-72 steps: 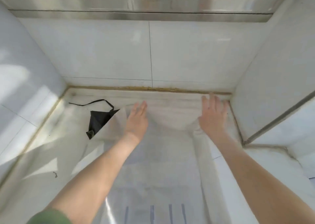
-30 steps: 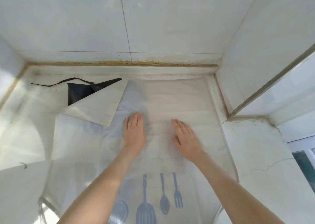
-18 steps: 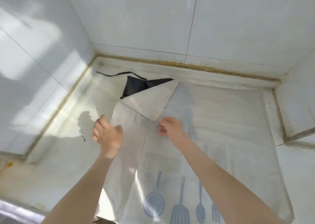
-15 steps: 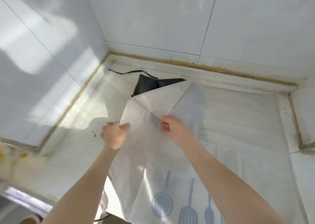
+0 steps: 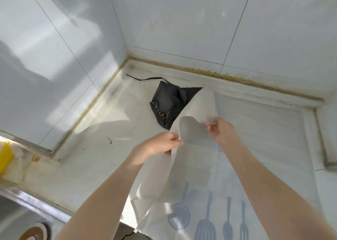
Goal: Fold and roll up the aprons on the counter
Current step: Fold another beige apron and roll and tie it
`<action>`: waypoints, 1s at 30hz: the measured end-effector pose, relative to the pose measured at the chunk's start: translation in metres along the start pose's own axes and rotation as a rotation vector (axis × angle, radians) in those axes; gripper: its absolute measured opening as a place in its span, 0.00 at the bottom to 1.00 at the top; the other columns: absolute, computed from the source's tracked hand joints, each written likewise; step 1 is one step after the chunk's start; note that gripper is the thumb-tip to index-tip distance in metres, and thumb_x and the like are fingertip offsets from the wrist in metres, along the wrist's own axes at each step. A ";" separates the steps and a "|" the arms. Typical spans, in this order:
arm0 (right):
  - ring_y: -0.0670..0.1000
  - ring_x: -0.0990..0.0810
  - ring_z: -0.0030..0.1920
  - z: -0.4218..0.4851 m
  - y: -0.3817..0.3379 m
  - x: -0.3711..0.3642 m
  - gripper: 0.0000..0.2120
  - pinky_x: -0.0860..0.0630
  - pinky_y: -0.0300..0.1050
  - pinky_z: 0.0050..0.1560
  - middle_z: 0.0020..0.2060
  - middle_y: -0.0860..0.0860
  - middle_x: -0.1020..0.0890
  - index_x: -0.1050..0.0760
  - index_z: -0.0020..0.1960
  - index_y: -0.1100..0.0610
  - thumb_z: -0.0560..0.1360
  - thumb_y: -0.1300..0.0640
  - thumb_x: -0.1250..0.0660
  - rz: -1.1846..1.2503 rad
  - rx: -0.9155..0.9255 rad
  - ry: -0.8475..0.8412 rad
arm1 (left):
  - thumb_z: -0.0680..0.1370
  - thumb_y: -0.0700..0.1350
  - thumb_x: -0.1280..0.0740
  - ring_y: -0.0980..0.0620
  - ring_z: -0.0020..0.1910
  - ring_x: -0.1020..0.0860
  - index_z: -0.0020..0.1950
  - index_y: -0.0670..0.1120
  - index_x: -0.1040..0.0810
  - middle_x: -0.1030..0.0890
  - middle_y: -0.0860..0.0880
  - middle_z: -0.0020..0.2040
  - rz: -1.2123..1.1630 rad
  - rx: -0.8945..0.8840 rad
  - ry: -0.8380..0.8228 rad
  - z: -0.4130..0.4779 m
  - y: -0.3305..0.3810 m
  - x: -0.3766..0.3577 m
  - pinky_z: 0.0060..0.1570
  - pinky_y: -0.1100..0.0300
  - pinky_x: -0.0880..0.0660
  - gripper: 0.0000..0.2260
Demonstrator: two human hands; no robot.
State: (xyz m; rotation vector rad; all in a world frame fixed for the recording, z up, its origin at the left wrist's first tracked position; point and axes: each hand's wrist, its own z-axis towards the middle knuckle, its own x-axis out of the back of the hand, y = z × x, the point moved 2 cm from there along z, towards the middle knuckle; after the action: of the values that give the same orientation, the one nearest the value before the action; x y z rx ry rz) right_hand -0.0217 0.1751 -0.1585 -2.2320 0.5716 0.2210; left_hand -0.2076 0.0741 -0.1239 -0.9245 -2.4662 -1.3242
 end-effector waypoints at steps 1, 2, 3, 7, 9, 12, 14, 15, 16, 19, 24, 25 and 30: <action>0.49 0.21 0.22 0.003 -0.011 0.006 0.07 0.28 0.36 0.20 0.25 0.57 0.20 0.30 0.47 0.65 0.80 0.68 0.47 0.010 0.026 0.010 | 0.80 0.49 0.38 0.53 0.36 0.22 0.44 0.43 0.25 0.23 0.47 0.40 0.010 -0.020 -0.073 0.005 0.006 -0.008 0.42 0.63 0.27 0.10; 0.51 0.19 0.24 0.007 -0.025 0.014 0.06 0.26 0.38 0.22 0.29 0.60 0.20 0.31 0.49 0.66 0.80 0.69 0.46 0.045 0.054 0.025 | 0.80 0.48 0.38 0.51 0.40 0.21 0.48 0.43 0.23 0.20 0.46 0.44 0.018 -0.032 -0.137 0.010 0.013 -0.018 0.44 0.64 0.27 0.10; 0.53 0.18 0.27 0.011 -0.037 0.020 0.06 0.22 0.40 0.26 0.35 0.61 0.21 0.31 0.48 0.66 0.80 0.69 0.46 0.099 0.088 0.020 | 0.80 0.48 0.38 0.51 0.42 0.21 0.52 0.43 0.21 0.19 0.46 0.48 0.028 -0.037 -0.178 0.014 0.016 -0.026 0.45 0.66 0.26 0.11; 0.51 0.20 0.48 0.008 -0.081 0.036 0.04 0.22 0.44 0.55 0.46 0.55 0.25 0.32 0.53 0.60 0.80 0.67 0.41 0.137 0.315 -0.145 | 0.81 0.49 0.39 0.57 0.37 0.24 0.45 0.45 0.24 0.21 0.50 0.41 0.019 -0.094 -0.324 0.022 0.036 -0.058 0.45 0.68 0.28 0.10; 0.49 0.25 0.58 0.005 -0.087 0.045 0.27 0.29 0.45 0.64 0.58 0.51 0.27 0.42 0.71 0.54 0.77 0.67 0.36 -0.024 0.369 -0.236 | 0.80 0.49 0.37 0.56 0.39 0.23 0.44 0.47 0.23 0.21 0.52 0.40 -0.004 -0.189 -0.229 0.028 0.039 -0.066 0.50 0.62 0.28 0.08; 0.47 0.44 0.75 -0.001 -0.083 0.055 0.46 0.41 0.49 0.72 0.77 0.47 0.47 0.59 0.77 0.44 0.75 0.70 0.34 -0.354 0.441 -0.259 | 0.77 0.42 0.35 0.55 0.48 0.24 0.51 0.45 0.20 0.20 0.53 0.48 0.191 -0.494 0.273 0.042 0.030 -0.062 0.54 0.56 0.27 0.06; 0.45 0.46 0.75 -0.004 -0.071 0.056 0.45 0.39 0.43 0.67 0.77 0.46 0.48 0.58 0.77 0.44 0.75 0.70 0.35 -0.546 0.496 -0.251 | 0.74 0.43 0.36 0.52 0.63 0.32 0.61 0.47 0.22 0.24 0.49 0.62 0.484 -0.618 0.449 0.048 0.022 -0.062 0.64 0.51 0.36 0.16; 0.46 0.43 0.74 -0.006 -0.063 0.054 0.42 0.37 0.41 0.64 0.76 0.47 0.44 0.55 0.78 0.46 0.75 0.69 0.35 -0.637 0.517 -0.210 | 0.75 0.44 0.38 0.51 0.70 0.39 0.67 0.49 0.26 0.30 0.47 0.70 0.584 -0.602 0.433 0.051 0.019 -0.062 0.68 0.50 0.44 0.20; 0.47 0.37 0.70 -0.004 -0.053 0.055 0.38 0.36 0.39 0.62 0.73 0.49 0.38 0.51 0.77 0.49 0.75 0.67 0.35 -0.715 0.526 -0.131 | 0.78 0.46 0.39 0.51 0.74 0.46 0.72 0.52 0.32 0.39 0.47 0.76 0.650 -0.561 0.402 0.053 0.016 -0.064 0.71 0.51 0.51 0.22; 0.51 0.26 0.53 0.002 -0.024 0.062 0.28 0.30 0.41 0.54 0.56 0.54 0.26 0.39 0.72 0.59 0.75 0.62 0.34 -0.767 0.402 0.145 | 0.82 0.49 0.43 0.48 0.76 0.51 0.78 0.52 0.46 0.50 0.48 0.78 0.542 -0.327 0.477 0.058 0.005 -0.069 0.72 0.51 0.54 0.25; 0.51 0.28 0.26 0.020 -0.003 0.070 0.07 0.32 0.36 0.22 0.30 0.56 0.28 0.30 0.39 0.63 0.72 0.63 0.32 -0.552 0.125 0.245 | 0.82 0.50 0.43 0.42 0.57 0.27 0.59 0.40 0.27 0.24 0.44 0.51 0.005 -0.089 0.577 0.073 0.000 -0.053 0.50 0.55 0.33 0.14; 0.49 0.31 0.22 0.023 -0.003 0.068 0.10 0.38 0.33 0.18 0.27 0.55 0.30 0.31 0.35 0.61 0.73 0.65 0.33 -0.474 0.106 0.226 | 0.82 0.50 0.43 0.42 0.53 0.26 0.54 0.40 0.26 0.24 0.45 0.46 -0.006 -0.083 0.561 0.076 0.002 -0.048 0.46 0.55 0.33 0.14; 0.45 0.37 0.20 0.036 -0.008 0.053 0.11 0.44 0.35 0.20 0.25 0.55 0.31 0.30 0.34 0.59 0.75 0.67 0.36 -0.474 0.159 0.121 | 0.82 0.52 0.41 0.50 0.41 0.27 0.52 0.42 0.26 0.24 0.49 0.41 -0.064 -0.061 0.523 0.087 0.014 -0.027 0.38 0.58 0.34 0.14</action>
State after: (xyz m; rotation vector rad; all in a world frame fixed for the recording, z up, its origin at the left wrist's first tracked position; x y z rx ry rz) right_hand 0.0299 0.1890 -0.1946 -2.1626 0.1051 -0.1972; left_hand -0.1676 0.1378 -0.1769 -0.4342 -2.0722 -1.4452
